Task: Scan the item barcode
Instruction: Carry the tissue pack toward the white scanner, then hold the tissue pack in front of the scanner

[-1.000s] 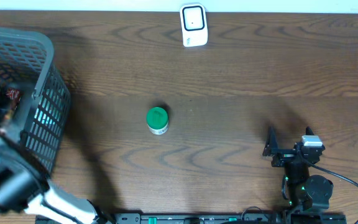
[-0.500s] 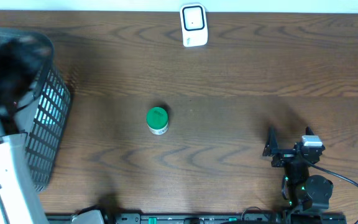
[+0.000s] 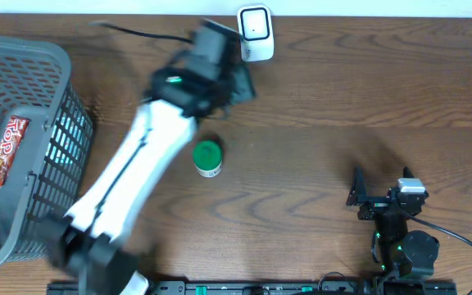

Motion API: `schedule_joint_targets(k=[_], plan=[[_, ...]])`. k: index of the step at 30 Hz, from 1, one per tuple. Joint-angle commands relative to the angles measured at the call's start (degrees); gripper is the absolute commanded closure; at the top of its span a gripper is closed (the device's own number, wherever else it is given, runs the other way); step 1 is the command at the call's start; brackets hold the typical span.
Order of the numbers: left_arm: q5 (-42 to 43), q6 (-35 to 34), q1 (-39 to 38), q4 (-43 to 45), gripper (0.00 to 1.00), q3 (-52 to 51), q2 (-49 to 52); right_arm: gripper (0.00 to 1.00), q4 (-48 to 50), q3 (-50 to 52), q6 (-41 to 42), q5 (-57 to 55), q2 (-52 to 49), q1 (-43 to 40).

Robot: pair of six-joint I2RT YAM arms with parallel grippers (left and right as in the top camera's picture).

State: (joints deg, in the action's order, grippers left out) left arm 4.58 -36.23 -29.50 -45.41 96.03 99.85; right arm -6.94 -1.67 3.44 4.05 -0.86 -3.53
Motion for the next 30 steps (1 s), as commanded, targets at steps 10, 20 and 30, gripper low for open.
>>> schedule_joint_targets(k=[10, 20, 30], plan=[[-2.7, 0.4, -5.7, -0.7, 0.42, -0.2, 20.5, 0.01, -0.6, -0.2, 0.2, -0.1, 0.1, -0.5], [-4.2, 0.6, -5.7, -0.7, 0.41, -1.2, 21.2, 0.01, -0.6, -0.2, 0.2, -0.1, 0.1, -0.5], [-4.2, 0.5, -5.7, -0.3, 0.37, -2.4, 21.7, 0.01, -0.6, -0.2, 0.2, -0.1, 0.1, -0.5]])
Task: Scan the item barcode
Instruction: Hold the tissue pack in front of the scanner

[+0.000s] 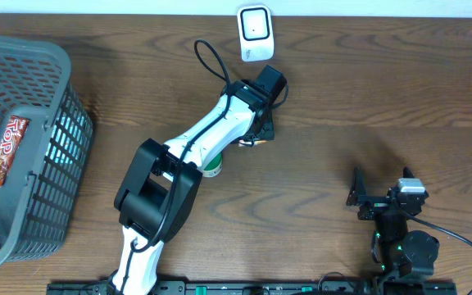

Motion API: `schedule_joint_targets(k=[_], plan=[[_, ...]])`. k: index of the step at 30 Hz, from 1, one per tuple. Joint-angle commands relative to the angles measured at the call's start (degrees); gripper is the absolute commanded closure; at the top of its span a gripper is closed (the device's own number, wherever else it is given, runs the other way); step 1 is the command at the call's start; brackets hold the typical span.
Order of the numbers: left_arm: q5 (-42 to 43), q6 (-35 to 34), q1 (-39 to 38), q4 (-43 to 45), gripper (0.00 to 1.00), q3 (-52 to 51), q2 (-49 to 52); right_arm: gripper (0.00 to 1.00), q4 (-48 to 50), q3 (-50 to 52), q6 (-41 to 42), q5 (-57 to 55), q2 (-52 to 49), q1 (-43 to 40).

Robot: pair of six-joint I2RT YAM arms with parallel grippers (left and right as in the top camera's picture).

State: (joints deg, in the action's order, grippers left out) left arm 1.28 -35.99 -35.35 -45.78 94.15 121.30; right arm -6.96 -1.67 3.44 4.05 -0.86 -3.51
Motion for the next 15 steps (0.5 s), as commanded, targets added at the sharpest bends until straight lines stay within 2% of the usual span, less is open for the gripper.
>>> schedule_joint_targets(k=[1, 15], plan=[[-0.9, 0.3, 0.1, 0.1, 0.38, -0.6, 0.2, 0.01, -0.5, -0.2, 0.2, -0.1, 0.1, -0.5], [-7.0, -0.2, 0.2, 1.6, 0.37, -1.3, 0.3, 0.01, -0.5, -0.2, 0.2, -0.1, 0.1, -0.5]])
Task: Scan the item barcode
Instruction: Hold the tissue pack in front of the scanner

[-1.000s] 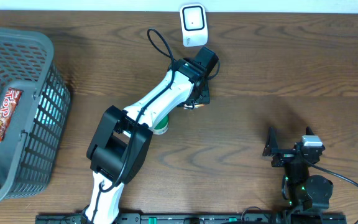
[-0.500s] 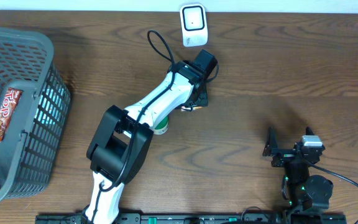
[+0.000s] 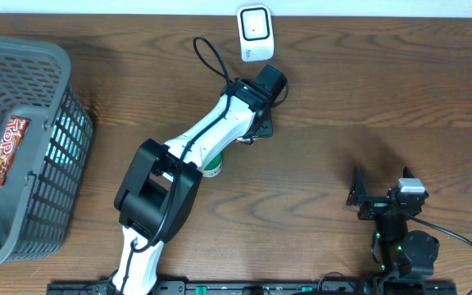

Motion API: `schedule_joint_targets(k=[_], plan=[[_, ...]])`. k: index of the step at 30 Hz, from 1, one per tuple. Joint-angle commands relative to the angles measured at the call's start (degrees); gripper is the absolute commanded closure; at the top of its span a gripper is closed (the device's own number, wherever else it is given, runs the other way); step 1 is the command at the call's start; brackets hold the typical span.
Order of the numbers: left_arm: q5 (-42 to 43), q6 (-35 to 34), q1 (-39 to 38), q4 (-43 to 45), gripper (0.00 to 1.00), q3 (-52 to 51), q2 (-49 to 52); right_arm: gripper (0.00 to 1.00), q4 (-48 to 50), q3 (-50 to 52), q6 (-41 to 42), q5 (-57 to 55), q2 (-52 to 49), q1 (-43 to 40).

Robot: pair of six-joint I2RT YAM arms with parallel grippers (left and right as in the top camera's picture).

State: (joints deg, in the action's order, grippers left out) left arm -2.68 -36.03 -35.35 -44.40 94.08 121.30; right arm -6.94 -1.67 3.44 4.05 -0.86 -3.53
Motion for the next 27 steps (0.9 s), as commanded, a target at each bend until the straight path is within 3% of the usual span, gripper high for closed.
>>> schedule_joint_targets(k=[1, 9, 14, 16, 17, 18, 27], plan=[[-3.4, -0.1, 0.2, 0.2, 0.37, -1.3, 0.4, 0.01, -0.6, -0.2, 0.2, -0.1, 0.1, -0.5], [-2.8, -2.9, -0.2, 0.4, 0.37, -1.8, 3.5, 0.01, -0.6, -0.2, 0.2, -0.1, 0.1, -0.5], [5.2, -5.2, -0.7, 0.9, 0.37, -2.1, 6.1, 0.01, -0.6, -0.2, 0.2, -0.1, 0.1, -0.5], [8.1, -5.2, -0.8, 1.5, 0.23, -2.0, 6.1, 0.01, -0.6, -0.2, 0.2, -0.1, 0.1, -0.5], [9.2, -5.1, -0.9, 1.7, 0.08, -2.0, 6.0, 0.01, -0.6, -0.2, 0.2, -0.1, 0.1, -0.5], [9.4, -5.0, -0.9, 1.6, 0.02, -2.0, 6.0, 0.01, -0.6, -0.2, 0.2, -0.1, 0.1, -0.5], [14.5, -2.4, -1.0, 1.2, 0.02, -0.3, 0.8, 0.01, -0.6, -0.2, 0.2, -0.1, 0.1, -0.5]])
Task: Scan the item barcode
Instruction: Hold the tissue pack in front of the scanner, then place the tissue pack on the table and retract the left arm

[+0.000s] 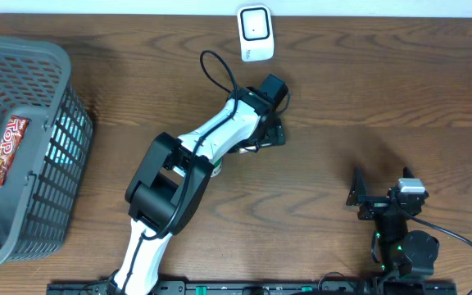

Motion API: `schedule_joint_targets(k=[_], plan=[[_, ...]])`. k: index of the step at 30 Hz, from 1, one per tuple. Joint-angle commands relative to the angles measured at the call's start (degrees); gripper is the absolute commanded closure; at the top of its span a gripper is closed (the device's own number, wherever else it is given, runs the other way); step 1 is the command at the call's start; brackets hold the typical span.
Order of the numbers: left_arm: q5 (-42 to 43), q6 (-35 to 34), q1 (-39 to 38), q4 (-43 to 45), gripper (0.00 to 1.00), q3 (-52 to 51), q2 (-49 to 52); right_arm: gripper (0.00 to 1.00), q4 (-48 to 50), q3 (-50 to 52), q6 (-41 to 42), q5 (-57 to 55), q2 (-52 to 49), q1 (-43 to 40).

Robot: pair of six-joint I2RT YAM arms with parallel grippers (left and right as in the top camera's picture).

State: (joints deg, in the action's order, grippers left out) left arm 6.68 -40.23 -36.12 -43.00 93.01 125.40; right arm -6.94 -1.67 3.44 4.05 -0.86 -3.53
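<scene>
A small jar with a green lid (215,170) stands on the table, mostly covered by my left arm. The white barcode scanner (254,34) sits at the far edge, facing the table. My left gripper (270,135) hovers low over the wood, right of the jar and below the scanner. Its fingers are a dark blur, and I cannot make out their state or anything between them. My right gripper (357,190) rests at the near right, its fingers showing as one thin strip with nothing in them.
A grey mesh basket (56,74) fills the left side, with a red snack bar (5,153) inside it. A black cable (213,67) loops up from the left wrist toward the scanner.
My left wrist and gripper have shifted a little to the right and toward the near side. The jar, scanner and right arm are unchanged.
At first my left arm was blurred near the scanner, with the green-lidded jar standing uncovered on the table. Later the arm lay across the jar, gripper below the scanner. It held there, and now sits slightly further right.
</scene>
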Motion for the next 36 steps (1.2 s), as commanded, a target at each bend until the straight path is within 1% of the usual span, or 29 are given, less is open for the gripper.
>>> schedule_joint_targets(k=[1, 6, 11, 17, 21, 24, 30, 36], plan=[[6.1, 3.1, -0.2, -0.2, 0.02, 1.1, -4.8, 0.01, -0.6, -0.2, 0.2, -0.1, 0.1, -0.5], [7.7, 6.2, -0.3, -1.4, 0.02, 1.2, -13.3, 0.01, -0.6, -0.2, 0.2, -0.1, 0.1, -0.5], [7.2, 9.9, -0.3, -5.8, 0.02, 1.2, -23.8, 0.01, -0.6, -0.2, 0.2, -0.1, 0.1, -0.5], [1.3, 11.0, -0.2, -8.7, 0.02, 1.2, -36.7, 0.01, -0.6, -0.2, 0.2, -0.1, 0.1, -0.5], [-6.9, 11.7, 0.3, -12.5, 0.02, 1.2, -45.0, 0.01, -0.6, -0.2, 0.2, -0.1, 0.1, -0.5], [-10.4, 11.7, 1.6, -16.1, 0.02, 1.2, -51.0, 0.01, -0.6, -0.2, 0.2, -0.1, 0.1, -0.5], [-10.6, 11.7, 6.4, -18.9, 0.02, 1.2, -60.9, 0.01, -0.6, -0.2, 0.2, -0.1, 0.1, -0.5], [-11.6, 11.7, 10.8, -23.6, 0.02, 1.2, -66.7, 0.01, -0.6, -0.2, 0.2, -0.1, 0.1, -0.5]])
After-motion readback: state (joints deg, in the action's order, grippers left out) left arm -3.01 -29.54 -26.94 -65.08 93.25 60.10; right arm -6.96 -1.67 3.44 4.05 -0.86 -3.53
